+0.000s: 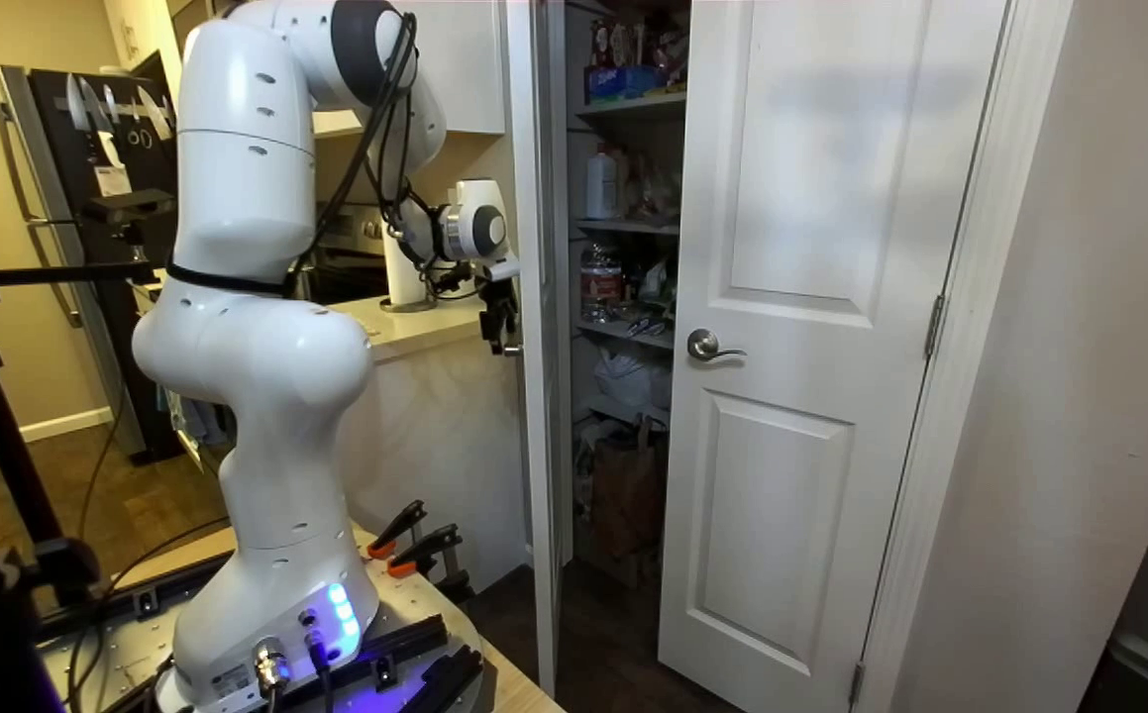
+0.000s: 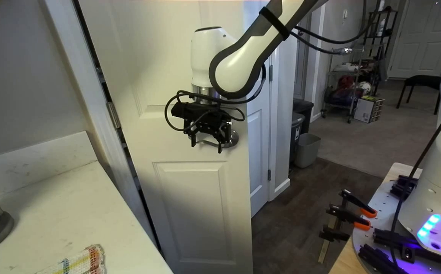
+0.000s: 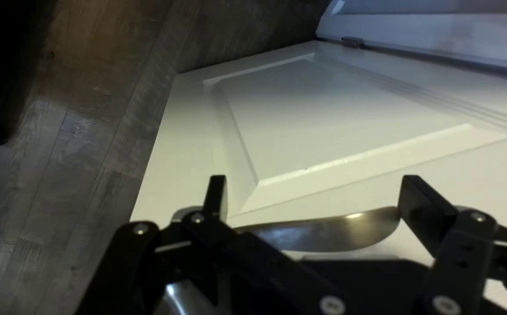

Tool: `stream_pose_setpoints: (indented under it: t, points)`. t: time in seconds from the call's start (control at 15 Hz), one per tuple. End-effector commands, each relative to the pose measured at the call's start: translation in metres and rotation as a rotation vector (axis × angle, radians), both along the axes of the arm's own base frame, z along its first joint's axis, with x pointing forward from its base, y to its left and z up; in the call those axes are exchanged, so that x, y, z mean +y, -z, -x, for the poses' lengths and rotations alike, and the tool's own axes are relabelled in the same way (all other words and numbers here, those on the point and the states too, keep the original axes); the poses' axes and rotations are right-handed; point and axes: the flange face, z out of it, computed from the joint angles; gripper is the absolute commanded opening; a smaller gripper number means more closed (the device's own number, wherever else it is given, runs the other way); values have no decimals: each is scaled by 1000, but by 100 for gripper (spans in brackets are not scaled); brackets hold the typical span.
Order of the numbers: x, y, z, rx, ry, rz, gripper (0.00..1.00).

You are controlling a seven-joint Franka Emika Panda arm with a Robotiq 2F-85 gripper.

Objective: Open the door

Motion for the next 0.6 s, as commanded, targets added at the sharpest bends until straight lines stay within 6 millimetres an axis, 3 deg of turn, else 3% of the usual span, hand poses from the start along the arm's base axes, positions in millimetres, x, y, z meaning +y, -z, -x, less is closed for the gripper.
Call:
stream_pose_setpoints:
  t: [0.0, 0.27, 0.53]
  points:
    - [16, -16, 5, -44, -166, 11, 100]
    - [30, -36, 7, -91, -282, 14, 100]
    - [31, -47, 12, -88, -326, 2, 100]
